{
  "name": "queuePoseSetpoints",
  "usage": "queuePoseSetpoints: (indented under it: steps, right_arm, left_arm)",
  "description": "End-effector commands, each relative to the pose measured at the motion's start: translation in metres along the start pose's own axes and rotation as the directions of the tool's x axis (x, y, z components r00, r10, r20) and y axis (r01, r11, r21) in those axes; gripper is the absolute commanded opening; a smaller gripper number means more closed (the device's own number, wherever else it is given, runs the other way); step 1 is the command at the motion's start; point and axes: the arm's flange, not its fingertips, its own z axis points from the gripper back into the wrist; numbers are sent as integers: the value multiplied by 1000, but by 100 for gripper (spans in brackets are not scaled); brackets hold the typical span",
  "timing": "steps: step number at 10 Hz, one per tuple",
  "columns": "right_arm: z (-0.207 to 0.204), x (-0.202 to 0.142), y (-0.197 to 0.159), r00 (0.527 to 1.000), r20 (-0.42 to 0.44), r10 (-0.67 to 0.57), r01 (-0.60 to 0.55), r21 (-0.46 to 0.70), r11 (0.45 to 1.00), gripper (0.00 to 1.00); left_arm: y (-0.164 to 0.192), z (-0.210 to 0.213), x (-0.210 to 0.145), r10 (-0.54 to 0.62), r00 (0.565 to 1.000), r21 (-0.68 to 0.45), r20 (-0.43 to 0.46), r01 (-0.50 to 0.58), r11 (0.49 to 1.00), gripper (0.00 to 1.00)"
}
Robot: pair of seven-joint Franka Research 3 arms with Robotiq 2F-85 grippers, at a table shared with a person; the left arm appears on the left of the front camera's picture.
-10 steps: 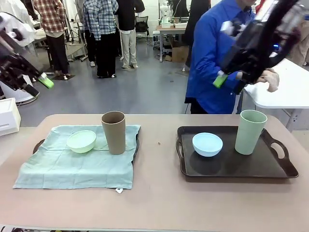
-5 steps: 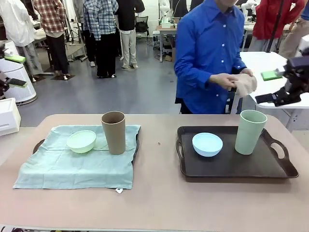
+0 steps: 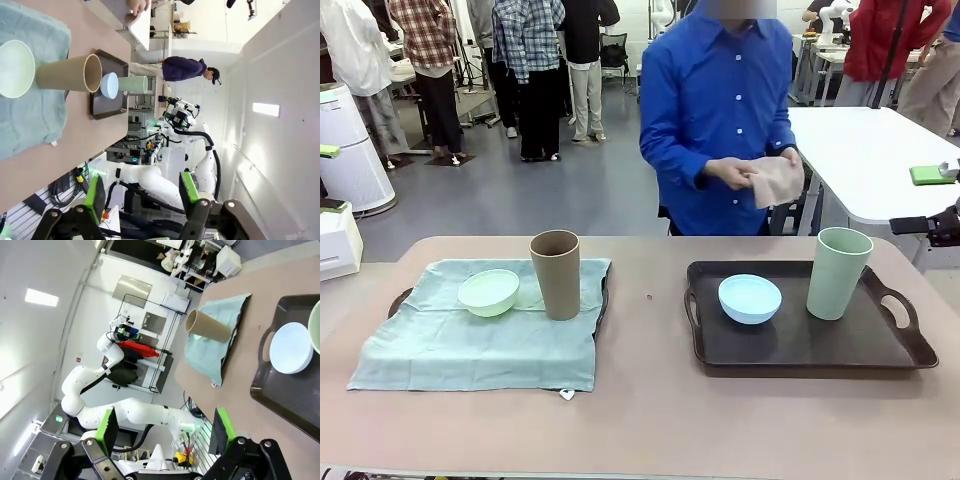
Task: Set up a tray with a mat and arrange the tableware.
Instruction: Pick up the Picnic Bowl and Reusable plastic cup from the Handle tray in front of the human's position and hold them in the air.
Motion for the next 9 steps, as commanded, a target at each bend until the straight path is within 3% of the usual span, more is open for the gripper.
queuePoseSetpoints:
  steps: [1,2,9]
  right_arm:
    - [-17,-20,4,998,-40,-38,36,-60,998,100]
    - [0,0,0,1000,0,0,0,0,1000,100]
    - [0,0,0,1000,0,0,0,0,1000,100]
  left_arm:
    - [0,4,2,-19,1000,-9,4,19,1000,79]
    - [0,4,2,-19,1000,-9,4,19,1000,79]
    - [0,4,2,-19,1000,-9,4,19,1000,79]
